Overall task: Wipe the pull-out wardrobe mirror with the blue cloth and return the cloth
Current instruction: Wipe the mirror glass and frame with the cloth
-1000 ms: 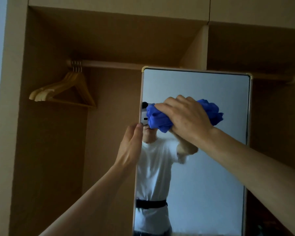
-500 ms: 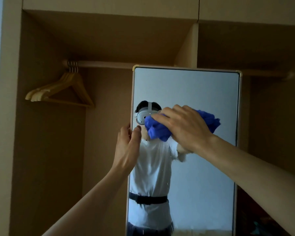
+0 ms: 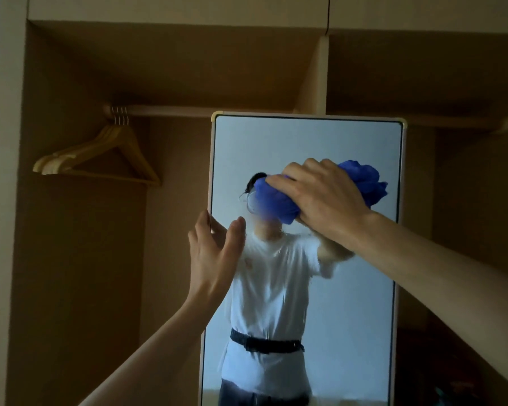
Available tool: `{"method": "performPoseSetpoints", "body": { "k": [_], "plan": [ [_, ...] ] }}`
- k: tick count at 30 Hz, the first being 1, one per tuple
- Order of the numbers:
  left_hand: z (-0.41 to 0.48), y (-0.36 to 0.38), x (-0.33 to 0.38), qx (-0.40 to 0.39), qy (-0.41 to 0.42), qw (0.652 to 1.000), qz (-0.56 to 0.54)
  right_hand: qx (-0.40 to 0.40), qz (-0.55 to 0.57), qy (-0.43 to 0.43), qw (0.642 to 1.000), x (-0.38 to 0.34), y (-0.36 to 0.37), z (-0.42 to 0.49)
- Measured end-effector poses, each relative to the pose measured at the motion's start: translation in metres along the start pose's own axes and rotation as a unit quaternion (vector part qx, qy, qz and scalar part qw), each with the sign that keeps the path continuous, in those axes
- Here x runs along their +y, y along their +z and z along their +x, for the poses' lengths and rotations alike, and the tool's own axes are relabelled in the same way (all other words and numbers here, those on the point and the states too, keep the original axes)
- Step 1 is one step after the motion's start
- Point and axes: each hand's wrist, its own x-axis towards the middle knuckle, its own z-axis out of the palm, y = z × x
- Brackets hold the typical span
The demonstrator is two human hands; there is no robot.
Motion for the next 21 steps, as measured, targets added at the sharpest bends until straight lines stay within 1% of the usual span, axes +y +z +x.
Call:
{"method": "performPoseSetpoints", "body": {
  "k": [7, 13, 17, 21],
  "plan": [
    [-0.009, 0.012, -0.001, 0.054, -0.001, 0.999, -0.007, -0.027, 0.018, -0.022, 0.999, -0.014, 0.009, -0.042],
    [-0.015, 0.013, 0.005, 0.058, -0.002, 0.998, 0.025, -0.042, 0.033, -0.049, 0.997, -0.003, 0.004, -0.046],
    [-0.015, 0.010, 0.013, 0.040, -0.021, 0.998, 0.046, -0.013, 0.042, -0.026, 0.999, 0.024, -0.005, -0.035],
    [-0.017, 0.013, 0.020, 0.043, -0.025, 0.997, 0.060, 0.012, 0.028, 0.010, 0.999, 0.056, -0.012, -0.024]
  ]
}}
